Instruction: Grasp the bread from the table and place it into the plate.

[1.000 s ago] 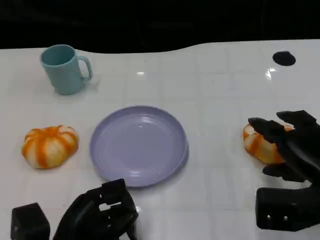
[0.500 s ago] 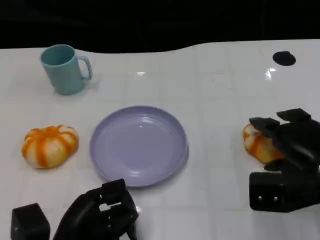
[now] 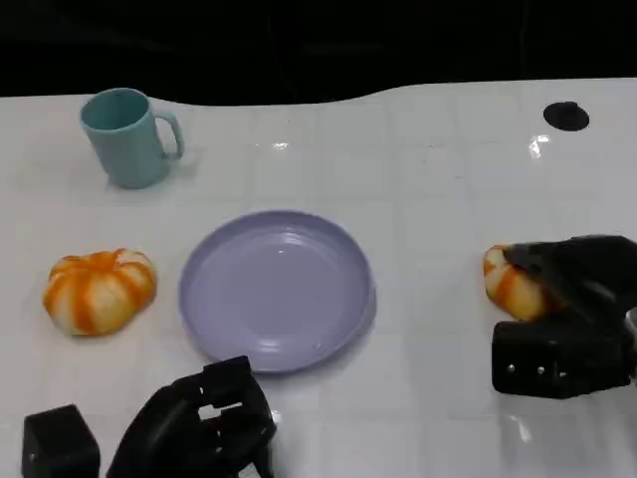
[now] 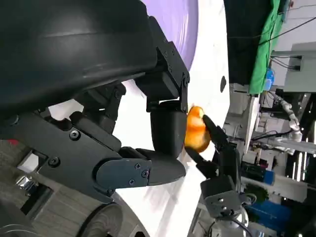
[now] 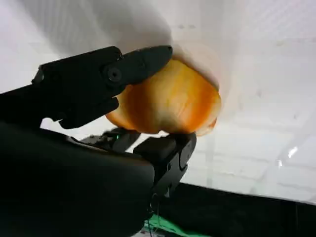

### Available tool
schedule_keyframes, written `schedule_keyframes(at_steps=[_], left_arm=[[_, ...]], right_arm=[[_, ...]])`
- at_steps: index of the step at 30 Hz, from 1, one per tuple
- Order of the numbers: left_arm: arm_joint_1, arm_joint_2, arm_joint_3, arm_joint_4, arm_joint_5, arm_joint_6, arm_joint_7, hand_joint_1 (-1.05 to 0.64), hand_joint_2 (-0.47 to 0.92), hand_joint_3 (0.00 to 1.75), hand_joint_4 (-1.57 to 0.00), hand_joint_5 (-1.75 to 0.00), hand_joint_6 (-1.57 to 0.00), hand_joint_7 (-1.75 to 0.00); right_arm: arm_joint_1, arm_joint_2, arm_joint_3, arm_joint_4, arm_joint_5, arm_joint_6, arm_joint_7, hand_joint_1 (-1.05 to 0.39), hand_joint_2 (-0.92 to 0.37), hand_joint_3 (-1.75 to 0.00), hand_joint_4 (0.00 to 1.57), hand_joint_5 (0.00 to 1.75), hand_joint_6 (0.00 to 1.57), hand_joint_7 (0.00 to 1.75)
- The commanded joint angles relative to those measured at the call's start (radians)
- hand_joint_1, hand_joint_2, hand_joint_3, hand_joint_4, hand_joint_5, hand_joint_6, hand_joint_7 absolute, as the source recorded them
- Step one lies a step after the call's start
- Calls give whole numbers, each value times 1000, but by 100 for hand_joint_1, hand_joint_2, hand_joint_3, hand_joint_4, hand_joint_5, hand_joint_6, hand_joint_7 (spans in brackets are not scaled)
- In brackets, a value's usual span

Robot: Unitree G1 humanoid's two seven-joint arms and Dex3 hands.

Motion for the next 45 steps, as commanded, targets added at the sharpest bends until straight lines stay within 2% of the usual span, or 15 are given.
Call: schedule_keyframes(at_steps=[1,2,4,7,10,11,13,15,17,20,26,32,35,39,45], left_arm=[[10,11,3,-17,2,-1,4,-57,70,60,-78,-175,-75,-143],[11,11,3,-18,1,-1,3,-57,70,60,-78,-175,-75,-143],[12,12,3,-20,0,2,2,-58,70,60,-78,-175,-75,-142],[13,12,3,-21,1,3,4,-57,70,60,-77,-175,-75,-142],[11,10,3,-16,4,1,8,-57,70,60,-77,-175,-75,-142],[10,9,3,-15,3,1,8,-57,70,60,-78,-175,-75,-142],[10,9,2,-17,3,3,8,-57,70,60,-78,-175,-75,-142],[12,10,1,-21,6,5,11,-57,70,60,-78,-175,-76,-142],[15,11,0,-26,7,7,13,-57,70,60,-78,-175,-76,-142],[19,9,-2,-33,7,10,15,-57,70,61,-78,-175,-75,-142],[23,9,-2,-36,4,14,16,-57,70,61,-77,-175,-75,-142],[23,12,1,-36,2,15,8,-57,70,61,-78,-175,-76,-142],[23,13,1,-33,6,10,9,-59,69,61,-79,-175,-76,-142],[19,14,1,-30,7,9,9,-60,69,60,-79,-175,-77,-142],[17,17,1,-24,11,1,5,-61,70,61,-79,-175,-77,-143]], right_arm=[[-18,7,-10,93,49,-85,-113,-18,-88,-1,93,86,110,6],[-23,7,-7,111,52,-101,-134,-16,-90,-2,88,108,116,6],[-29,2,3,132,53,-128,-158,-14,-92,-9,87,139,126,9],[-37,-4,16,156,48,-155,-187,-17,-90,-25,89,162,132,19],[-36,-2,19,176,50,-177,-246,-19,-82,-38,88,174,84,132],[-37,-2,21,182,51,-185,-263,-19,-81,-38,87,174,79,144],[-36,2,17,187,59,-198,-296,-18,-80,-40,85,175,73,156],[-32,5,12,172,68,-206,-317,-17,-80,-42,84,175,72,158],[-25,7,4,142,74,-218,-343,-12,-66,-63,87,175,77,154],[-15,4,3,112,76,-251,-387,-9,-54,-82,91,175,81,152],[28,16,-27,-28,130,-310,-372,-9,-36,-120,95,175,82,156],[75,64,-48,-159,196,-346,-313,-5,-31,-129,96,175,82,157],[80,96,-47,-189,203,-354,-297,-5,-26,-140,98,175,83,157],[55,151,-40,-176,227,-382,-270,-6,-21,-149,100,175,83,161],[-5,232,-21,-99,209,-404,-280,-5,-19,-147,99,175,83,155]])
